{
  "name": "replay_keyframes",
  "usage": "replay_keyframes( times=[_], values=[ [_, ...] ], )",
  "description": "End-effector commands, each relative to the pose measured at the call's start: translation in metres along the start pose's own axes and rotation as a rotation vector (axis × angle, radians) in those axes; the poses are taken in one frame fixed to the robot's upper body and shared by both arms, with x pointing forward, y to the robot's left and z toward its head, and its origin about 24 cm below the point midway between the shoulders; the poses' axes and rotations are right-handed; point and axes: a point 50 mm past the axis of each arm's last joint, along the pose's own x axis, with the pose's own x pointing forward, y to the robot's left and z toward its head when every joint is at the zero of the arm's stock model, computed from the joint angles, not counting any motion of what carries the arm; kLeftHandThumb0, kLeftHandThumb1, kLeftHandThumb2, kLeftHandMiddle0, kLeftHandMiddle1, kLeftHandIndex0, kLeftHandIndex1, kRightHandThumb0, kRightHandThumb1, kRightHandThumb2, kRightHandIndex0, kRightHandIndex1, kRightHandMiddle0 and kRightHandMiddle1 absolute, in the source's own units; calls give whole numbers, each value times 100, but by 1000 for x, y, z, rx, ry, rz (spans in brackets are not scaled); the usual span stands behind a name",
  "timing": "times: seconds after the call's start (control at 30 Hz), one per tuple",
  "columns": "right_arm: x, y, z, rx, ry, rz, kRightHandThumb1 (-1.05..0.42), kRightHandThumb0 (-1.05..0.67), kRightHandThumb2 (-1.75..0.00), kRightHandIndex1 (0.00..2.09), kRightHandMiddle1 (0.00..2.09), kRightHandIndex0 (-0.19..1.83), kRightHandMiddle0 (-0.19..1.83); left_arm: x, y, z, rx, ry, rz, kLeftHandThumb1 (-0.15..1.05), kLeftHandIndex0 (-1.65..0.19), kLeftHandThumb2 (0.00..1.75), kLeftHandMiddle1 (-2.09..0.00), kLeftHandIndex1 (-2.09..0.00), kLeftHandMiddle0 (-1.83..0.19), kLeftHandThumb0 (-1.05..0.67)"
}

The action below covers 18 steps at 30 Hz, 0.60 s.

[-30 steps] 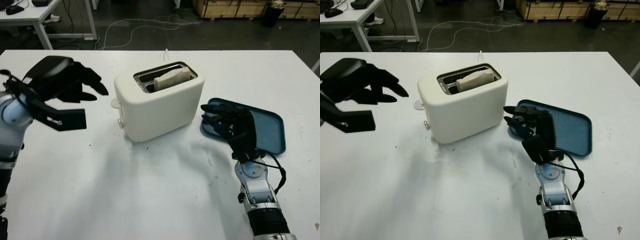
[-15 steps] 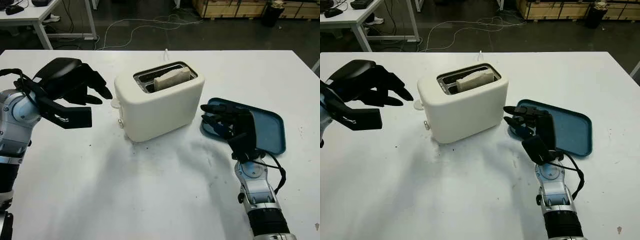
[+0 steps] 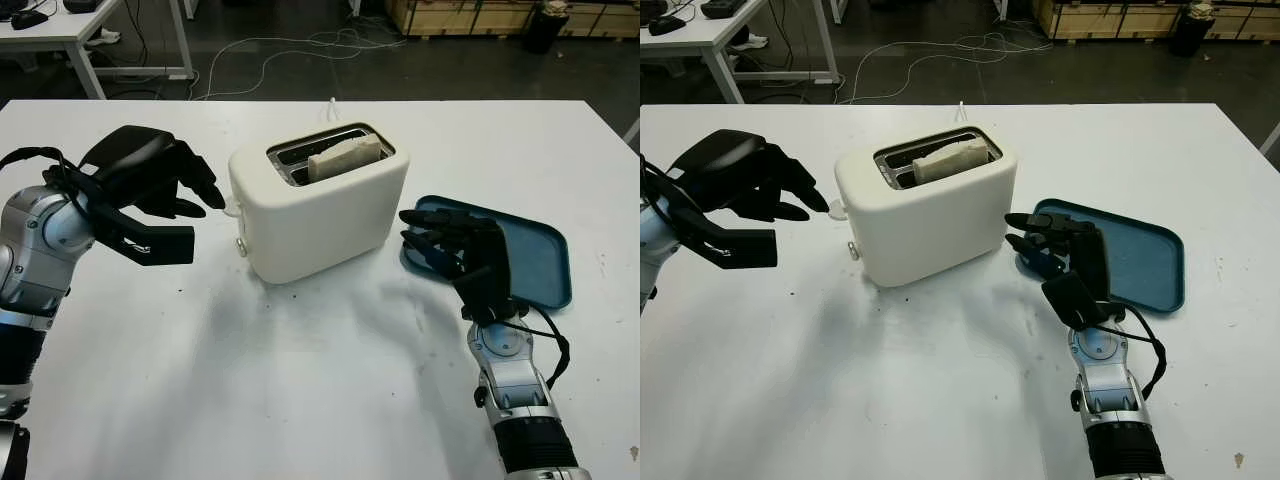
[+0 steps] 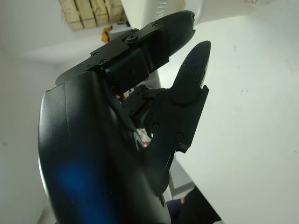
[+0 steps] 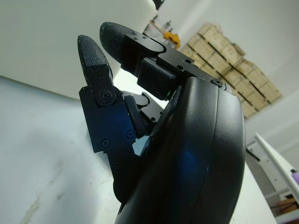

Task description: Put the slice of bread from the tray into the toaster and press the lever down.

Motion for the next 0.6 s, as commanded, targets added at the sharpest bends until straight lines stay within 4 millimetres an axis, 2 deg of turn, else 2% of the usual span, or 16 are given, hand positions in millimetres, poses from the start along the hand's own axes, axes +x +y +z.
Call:
replay_keyframes(
  times=[0.0,0.17,0.57],
  values=[
    [-2,0,-2,7,-6,1,-83,-49,0,85,0,99,122,3,3,2,21,-16,11,79,-129,0,-131,-2,-102,-24],
    [-3,0,-3,2,1,-2,-84,-50,0,85,0,99,122,6,1,2,3,-14,7,79,-129,0,-134,-2,-101,-24],
    [-3,1,-3,2,-7,5,-83,-48,0,86,0,98,123,10,7,2,29,-24,37,77,-131,0,-118,-2,-104,-24]
  ],
)
